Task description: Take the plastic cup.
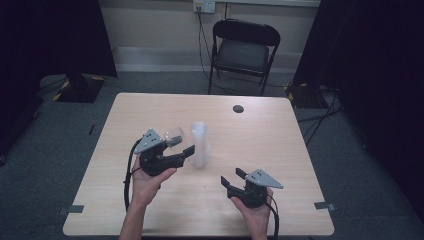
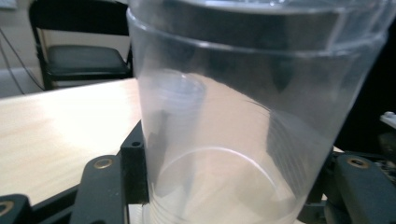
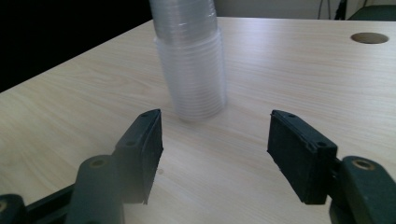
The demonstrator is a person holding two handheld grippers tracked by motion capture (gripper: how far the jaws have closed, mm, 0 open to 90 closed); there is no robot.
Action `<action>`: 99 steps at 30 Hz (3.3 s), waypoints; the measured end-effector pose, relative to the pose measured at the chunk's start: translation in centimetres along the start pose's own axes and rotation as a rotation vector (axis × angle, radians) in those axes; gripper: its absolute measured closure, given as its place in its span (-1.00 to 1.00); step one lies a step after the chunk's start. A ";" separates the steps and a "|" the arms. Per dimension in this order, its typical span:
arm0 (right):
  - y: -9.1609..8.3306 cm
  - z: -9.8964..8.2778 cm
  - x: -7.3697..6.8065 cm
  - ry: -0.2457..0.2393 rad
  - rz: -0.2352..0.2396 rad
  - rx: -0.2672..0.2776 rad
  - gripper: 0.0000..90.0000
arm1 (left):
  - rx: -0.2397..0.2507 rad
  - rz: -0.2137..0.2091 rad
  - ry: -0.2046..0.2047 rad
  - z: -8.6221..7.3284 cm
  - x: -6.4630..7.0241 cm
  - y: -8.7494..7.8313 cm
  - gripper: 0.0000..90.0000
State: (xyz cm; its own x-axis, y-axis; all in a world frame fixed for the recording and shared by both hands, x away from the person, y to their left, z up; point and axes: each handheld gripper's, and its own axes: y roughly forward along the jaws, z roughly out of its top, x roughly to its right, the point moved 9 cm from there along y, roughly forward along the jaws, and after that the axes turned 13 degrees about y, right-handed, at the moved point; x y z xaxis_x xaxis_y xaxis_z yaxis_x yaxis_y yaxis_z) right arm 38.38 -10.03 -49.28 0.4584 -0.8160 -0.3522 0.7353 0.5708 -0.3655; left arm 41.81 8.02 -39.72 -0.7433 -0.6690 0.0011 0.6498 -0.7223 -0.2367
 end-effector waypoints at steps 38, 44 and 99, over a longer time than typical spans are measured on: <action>0.8 -0.2 -6.2 -0.212 0.204 0.094 0.22 | 0.013 -0.185 -0.328 -5.1 4.0 0.6 -0.16; 0.8 0.0 -7.1 -0.269 0.230 0.154 0.31 | -0.001 -0.217 -0.357 -5.3 4.6 0.9 -0.16; 0.9 1.8 -6.8 -0.272 0.201 0.375 0.85 | -0.022 -0.366 -0.435 -4.7 7.1 1.9 -0.40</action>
State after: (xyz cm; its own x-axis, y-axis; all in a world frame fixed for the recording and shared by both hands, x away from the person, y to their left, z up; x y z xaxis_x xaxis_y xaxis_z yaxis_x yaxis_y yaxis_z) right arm 36.81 -4.16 -45.67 0.6858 -0.7164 -0.1283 0.7252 0.6874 0.0384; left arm 37.03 2.75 -44.73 -0.7823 -0.3900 0.4856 0.3554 -0.9198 -0.1662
